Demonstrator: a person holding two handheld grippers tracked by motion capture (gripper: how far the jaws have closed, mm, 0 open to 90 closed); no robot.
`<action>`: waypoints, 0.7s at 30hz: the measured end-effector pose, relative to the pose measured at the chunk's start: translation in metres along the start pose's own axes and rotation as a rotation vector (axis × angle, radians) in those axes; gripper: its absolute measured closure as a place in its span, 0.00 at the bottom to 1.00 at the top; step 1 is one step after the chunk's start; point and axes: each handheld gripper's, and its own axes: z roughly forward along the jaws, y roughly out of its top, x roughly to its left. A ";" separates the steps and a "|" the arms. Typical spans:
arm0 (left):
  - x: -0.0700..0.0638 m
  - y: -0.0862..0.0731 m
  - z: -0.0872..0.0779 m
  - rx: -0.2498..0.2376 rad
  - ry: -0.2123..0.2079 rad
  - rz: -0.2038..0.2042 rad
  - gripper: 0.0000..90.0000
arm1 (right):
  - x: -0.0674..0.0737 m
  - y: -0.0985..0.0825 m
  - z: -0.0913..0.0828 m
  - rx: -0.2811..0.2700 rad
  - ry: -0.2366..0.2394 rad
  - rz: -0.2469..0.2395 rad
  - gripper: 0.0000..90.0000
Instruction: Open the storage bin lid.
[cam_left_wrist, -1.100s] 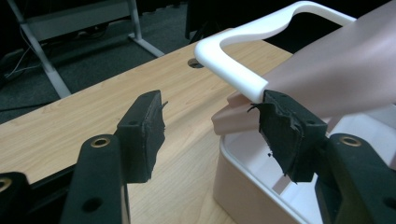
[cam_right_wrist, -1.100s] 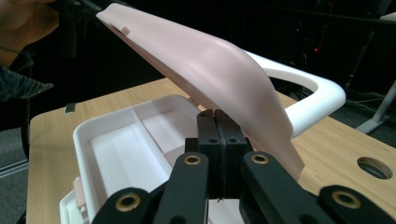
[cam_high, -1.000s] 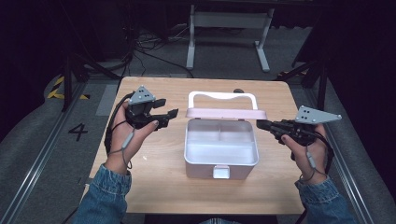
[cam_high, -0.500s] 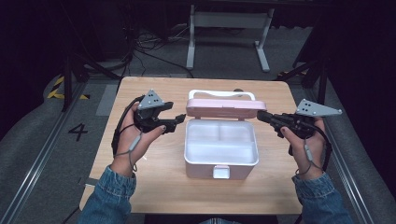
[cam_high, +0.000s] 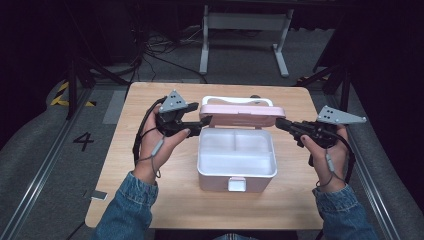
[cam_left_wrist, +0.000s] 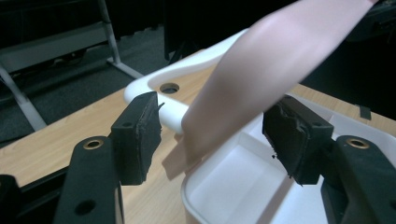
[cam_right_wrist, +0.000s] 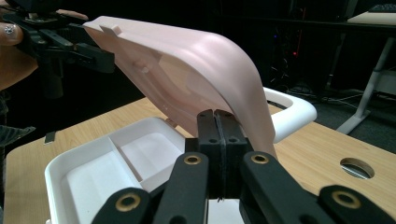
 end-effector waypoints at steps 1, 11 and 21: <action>-0.001 0.001 0.002 -0.004 0.002 0.003 0.42 | 0.000 0.000 0.000 0.000 0.000 0.000 1.00; -0.007 0.009 0.012 -0.042 0.007 0.061 0.55 | -0.001 0.000 -0.001 -0.004 -0.003 0.000 1.00; -0.007 0.013 0.014 -0.046 0.017 0.087 0.68 | -0.001 -0.002 -0.006 0.000 -0.013 0.001 1.00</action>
